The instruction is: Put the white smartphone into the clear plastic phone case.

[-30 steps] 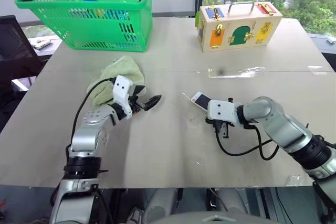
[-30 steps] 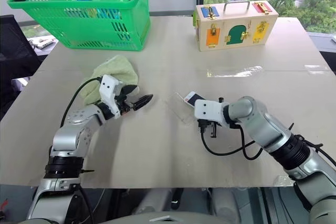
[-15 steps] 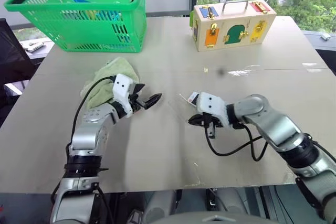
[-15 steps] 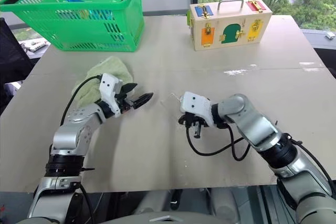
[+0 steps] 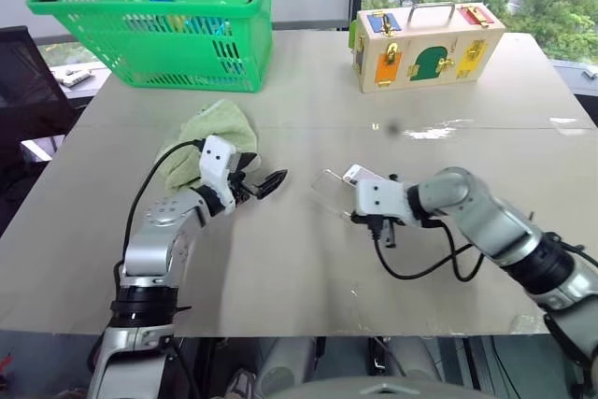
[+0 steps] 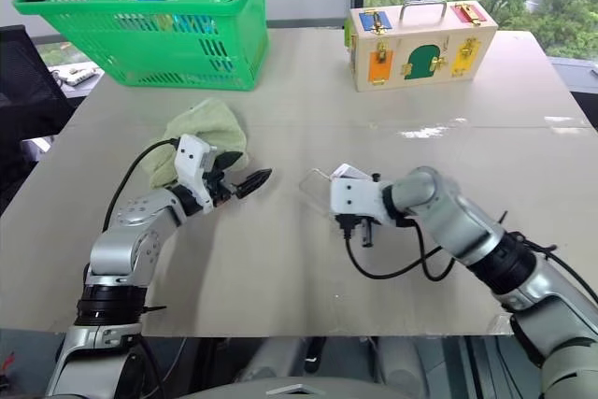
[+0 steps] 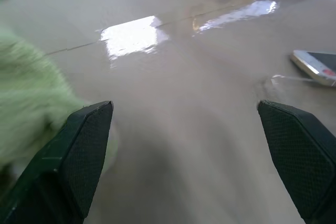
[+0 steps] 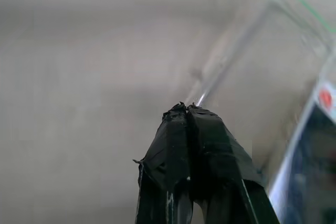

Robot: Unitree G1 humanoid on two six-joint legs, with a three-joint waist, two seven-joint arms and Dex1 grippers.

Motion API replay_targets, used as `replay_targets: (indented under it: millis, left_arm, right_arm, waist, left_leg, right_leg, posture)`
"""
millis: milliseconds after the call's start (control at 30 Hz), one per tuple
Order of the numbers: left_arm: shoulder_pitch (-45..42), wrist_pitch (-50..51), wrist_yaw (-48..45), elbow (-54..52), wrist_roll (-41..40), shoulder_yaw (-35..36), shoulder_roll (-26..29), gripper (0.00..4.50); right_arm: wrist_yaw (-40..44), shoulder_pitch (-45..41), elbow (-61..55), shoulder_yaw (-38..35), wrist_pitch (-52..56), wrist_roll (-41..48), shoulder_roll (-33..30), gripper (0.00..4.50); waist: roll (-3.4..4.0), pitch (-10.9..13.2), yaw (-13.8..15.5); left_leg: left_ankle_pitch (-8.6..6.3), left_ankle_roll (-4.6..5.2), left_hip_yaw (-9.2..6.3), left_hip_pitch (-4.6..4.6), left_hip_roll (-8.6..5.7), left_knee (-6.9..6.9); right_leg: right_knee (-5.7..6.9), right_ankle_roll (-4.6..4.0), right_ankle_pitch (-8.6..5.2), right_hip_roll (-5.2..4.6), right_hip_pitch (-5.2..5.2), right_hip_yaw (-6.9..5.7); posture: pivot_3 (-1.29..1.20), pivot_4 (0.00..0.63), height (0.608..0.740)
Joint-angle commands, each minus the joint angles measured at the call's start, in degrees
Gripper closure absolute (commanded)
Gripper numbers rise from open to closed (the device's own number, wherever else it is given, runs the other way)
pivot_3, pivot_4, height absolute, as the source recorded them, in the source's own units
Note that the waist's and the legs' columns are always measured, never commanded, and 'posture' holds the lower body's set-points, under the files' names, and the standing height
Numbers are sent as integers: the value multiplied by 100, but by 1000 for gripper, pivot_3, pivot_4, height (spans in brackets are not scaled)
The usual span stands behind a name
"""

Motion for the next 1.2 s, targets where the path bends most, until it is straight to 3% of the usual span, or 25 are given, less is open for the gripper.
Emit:
replay_targets:
  millis: [33,367,533,733,933,1200]
  left_arm:
    - [33,-149,-31,-176,-83,151,42,0]
    - [-39,-210,-53,-110,-121,133,31,0]
    - [-34,-230,-174,-145,-240,167,-2,0]
    - [106,-170,-678,-430,-485,61,126,0]
    - [204,443,-1349,-1228,-1133,-94,421,0]
    - [148,823,-1553,-1780,-1481,-129,715,0]
  right_arm:
    - [-22,120,78,-196,182,-301,-337,4404]
    - [-214,227,-15,-676,355,-243,-435,4404]
    - [-155,526,-779,-1792,1184,1011,45,4404]
    - [-448,572,-1135,-2422,1657,1552,186,2654]
    - [-582,20,332,-2049,926,1064,178,79]
    - [192,-920,2237,-1662,179,1031,527,79]
  waist:
    - [0,0,8]
    - [-1,0,1]
    - [-1,1,-42]
    - [0,1,-71]
    - [0,4,-76]
    - [3,6,-140]
  left_leg:
    - [-1,-2,0,0,0,0]
    - [1,2,0,0,1,2]
    - [2,3,-2,-9,2,2]
    - [0,4,0,-12,4,0]
    - [0,5,4,-12,4,0]
    - [9,-8,8,-11,5,-5]
  right_leg:
    - [0,0,0,0,1,0]
    - [1,0,0,-1,1,-1]
    - [2,-1,0,0,-3,-1]
    - [1,-2,0,1,-8,0]
    - [1,-2,-1,0,-8,0]
    - [0,-4,-1,2,-10,5]
  posture:
    - [0,150,740]
    - [0,150,740]
    - [0,150,740]
    - [0,150,740]
    - [0,150,740]
    - [0,150,740]
